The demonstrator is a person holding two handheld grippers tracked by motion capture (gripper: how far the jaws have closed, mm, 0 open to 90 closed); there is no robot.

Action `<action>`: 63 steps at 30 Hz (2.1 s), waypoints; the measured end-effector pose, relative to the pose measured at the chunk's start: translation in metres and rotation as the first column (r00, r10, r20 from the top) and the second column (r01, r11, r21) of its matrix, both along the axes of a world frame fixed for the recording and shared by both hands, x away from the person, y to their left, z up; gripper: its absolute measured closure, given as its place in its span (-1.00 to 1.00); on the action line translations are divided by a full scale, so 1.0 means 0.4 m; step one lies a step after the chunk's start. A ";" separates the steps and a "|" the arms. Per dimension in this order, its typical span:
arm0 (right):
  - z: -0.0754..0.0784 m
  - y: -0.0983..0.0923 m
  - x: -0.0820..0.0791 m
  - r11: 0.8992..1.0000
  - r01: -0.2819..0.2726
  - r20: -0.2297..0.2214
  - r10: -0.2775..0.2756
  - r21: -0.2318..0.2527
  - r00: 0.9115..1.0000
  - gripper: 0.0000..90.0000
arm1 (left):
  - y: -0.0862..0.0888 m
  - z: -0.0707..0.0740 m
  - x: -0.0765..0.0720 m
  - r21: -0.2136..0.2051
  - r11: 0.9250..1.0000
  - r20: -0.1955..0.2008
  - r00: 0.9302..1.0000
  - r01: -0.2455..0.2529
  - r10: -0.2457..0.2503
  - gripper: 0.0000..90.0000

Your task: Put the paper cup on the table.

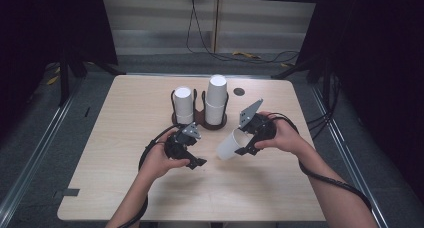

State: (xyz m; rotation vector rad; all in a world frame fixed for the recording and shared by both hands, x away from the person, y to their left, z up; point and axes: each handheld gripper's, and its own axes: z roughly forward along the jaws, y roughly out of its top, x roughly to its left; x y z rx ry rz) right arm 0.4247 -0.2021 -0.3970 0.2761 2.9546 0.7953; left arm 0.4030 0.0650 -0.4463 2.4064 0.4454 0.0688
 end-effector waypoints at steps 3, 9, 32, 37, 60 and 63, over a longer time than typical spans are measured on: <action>-0.004 0.000 -0.001 1.000 0.002 -0.002 -0.002 -0.018 1.000 -0.55 | 0.010 -0.007 -0.004 -0.005 1.000 0.000 1.000 -0.005 0.005 -0.60; -0.011 0.006 0.003 0.998 -0.008 -0.013 0.008 -0.057 1.000 -0.55 | 0.035 -0.015 -0.009 -0.014 0.999 -0.004 1.000 -0.029 0.029 -0.62; -0.025 0.038 0.010 0.973 -0.040 -0.011 0.038 -0.227 0.999 -0.59 | 0.075 -0.028 -0.015 -0.049 0.997 -0.009 0.998 -0.065 0.065 -0.63; -0.024 0.048 0.015 0.970 -0.034 -0.011 0.032 -0.242 0.999 -0.61 | 0.072 -0.033 -0.016 -0.065 0.996 -0.014 0.998 -0.067 0.066 -0.63; -0.021 0.112 0.036 0.945 -0.086 -0.042 0.076 -0.316 0.996 -0.63 | 0.087 -0.042 -0.019 -0.065 0.995 -0.033 0.997 -0.077 0.075 -0.63; -0.021 0.109 0.038 0.946 -0.087 -0.050 0.075 -0.311 0.996 -0.63 | 0.088 -0.042 -0.020 -0.072 0.994 -0.035 0.996 -0.088 0.085 -0.63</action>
